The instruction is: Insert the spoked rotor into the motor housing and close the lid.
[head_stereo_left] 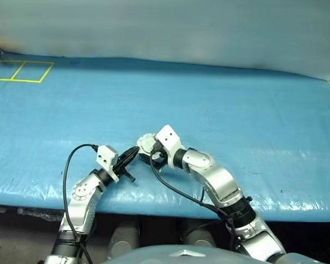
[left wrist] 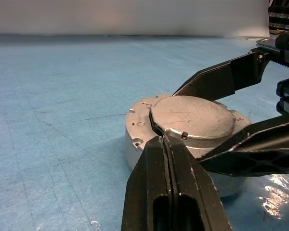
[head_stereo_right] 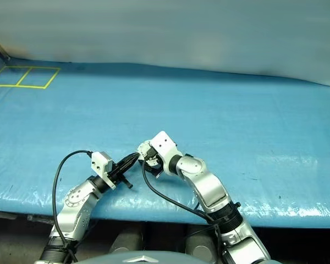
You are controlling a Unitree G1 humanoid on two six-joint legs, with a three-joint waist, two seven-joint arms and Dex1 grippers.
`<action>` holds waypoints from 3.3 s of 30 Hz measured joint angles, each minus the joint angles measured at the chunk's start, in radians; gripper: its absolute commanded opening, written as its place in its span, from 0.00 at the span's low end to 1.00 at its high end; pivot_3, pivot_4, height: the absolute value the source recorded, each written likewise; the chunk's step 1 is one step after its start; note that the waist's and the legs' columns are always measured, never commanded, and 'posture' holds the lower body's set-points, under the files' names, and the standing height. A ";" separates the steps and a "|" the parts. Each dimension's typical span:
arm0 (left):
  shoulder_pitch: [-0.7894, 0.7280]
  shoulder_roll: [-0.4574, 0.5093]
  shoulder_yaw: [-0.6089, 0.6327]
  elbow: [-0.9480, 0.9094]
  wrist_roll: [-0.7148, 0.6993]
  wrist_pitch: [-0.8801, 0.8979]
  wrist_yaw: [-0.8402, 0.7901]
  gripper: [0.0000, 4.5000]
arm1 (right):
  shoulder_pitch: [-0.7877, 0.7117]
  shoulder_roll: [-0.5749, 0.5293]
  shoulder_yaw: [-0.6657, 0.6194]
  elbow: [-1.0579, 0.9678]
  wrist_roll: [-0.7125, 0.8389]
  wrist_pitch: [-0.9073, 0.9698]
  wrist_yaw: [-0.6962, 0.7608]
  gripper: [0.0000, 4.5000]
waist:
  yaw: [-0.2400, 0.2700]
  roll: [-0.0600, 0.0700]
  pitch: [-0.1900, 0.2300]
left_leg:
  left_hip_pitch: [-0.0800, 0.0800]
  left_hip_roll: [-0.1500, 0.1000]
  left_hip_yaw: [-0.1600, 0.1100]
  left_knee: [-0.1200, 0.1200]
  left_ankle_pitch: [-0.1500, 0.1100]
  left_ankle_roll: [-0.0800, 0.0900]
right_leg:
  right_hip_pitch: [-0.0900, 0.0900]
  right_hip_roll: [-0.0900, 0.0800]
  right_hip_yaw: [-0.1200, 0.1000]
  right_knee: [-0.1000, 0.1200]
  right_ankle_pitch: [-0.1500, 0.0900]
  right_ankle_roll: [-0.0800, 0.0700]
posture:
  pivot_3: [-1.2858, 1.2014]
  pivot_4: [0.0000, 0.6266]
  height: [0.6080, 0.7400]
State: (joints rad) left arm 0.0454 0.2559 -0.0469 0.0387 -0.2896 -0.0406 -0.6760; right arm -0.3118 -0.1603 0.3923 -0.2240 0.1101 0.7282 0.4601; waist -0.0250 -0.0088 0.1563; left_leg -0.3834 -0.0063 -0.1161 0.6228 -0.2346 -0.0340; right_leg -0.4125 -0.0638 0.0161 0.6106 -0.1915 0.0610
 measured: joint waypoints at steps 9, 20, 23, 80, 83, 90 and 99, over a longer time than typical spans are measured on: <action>0.011 -0.013 0.000 0.000 0.001 -0.015 0.004 0.00 | 0.031 0.113 -0.263 -0.100 0.240 0.196 -0.020 1.00 | 0.002 0.001 0.002 | -0.002 0.000 -0.001 -0.001 0.000 0.000 | -0.001 0.000 0.000 0.000 0.000 0.000 | 0.52 0.24 1.00; 0.013 -0.013 -0.001 0.000 0.004 -0.024 0.003 0.00 | 0.073 0.214 -0.583 -0.008 0.464 0.496 -0.137 1.00 | 0.001 0.005 0.003 | -0.003 0.000 0.000 -0.001 0.000 0.000 | -0.002 0.000 0.000 0.000 0.000 0.000 | 0.52 0.24 1.00; 0.015 -0.013 -0.003 0.000 0.007 -0.028 0.003 0.00 | 0.073 0.235 -0.611 0.010 0.522 0.539 -0.143 1.00 | 0.001 0.005 0.003 | -0.003 0.000 0.000 -0.001 0.000 0.000 | -0.002 0.000 0.000 -0.001 0.000 0.000 | 0.52 0.24 1.00; 0.052 -0.256 0.201 -0.163 -0.632 0.390 0.129 0.72 | 0.020 0.293 -0.828 0.191 1.145 0.445 -0.482 0.28 | -0.024 0.007 0.006 | -0.011 0.000 -0.001 0.005 0.000 0.003 | -0.006 0.002 0.000 0.001 0.002 0.002 | 0.52 0.24 1.00; 0.051 -0.285 0.203 -0.163 -0.669 0.417 0.133 0.94 | 0.017 0.292 -0.809 0.186 1.184 0.427 -0.492 0.28 | -0.028 0.007 0.006 | -0.011 0.000 -0.001 0.005 0.000 0.003 | -0.006 0.003 0.000 0.001 0.002 0.002 | 0.52 0.24 1.00; 0.027 -0.315 0.236 -0.163 -0.843 0.535 0.153 0.99 | 0.015 0.285 -0.753 0.166 1.252 0.406 -0.512 0.28 | -0.034 0.007 0.006 | -0.011 0.000 -0.001 0.005 0.000 0.003 | -0.006 0.003 0.000 0.001 0.002 0.002 | 0.52 0.24 1.00; -0.033 -0.326 0.233 -0.150 -0.895 0.580 0.153 0.99 | 0.059 0.250 -0.617 0.114 1.320 0.417 -0.498 0.28 | -0.034 0.007 0.006 | -0.010 0.000 -0.002 0.006 0.000 0.003 | -0.005 0.003 0.001 0.001 0.002 0.002 | 0.52 0.24 1.00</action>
State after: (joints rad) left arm 0.0126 -0.0696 0.1864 -0.1113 -1.1841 0.5399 -0.5232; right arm -0.2533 0.0893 -0.2247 -0.1098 1.4306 1.1452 -0.0376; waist -0.0585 -0.0015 0.1619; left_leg -0.3939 -0.0064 -0.1178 0.6288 -0.2347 -0.0314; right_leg -0.4174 -0.0610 0.0166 0.6114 -0.1898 0.0625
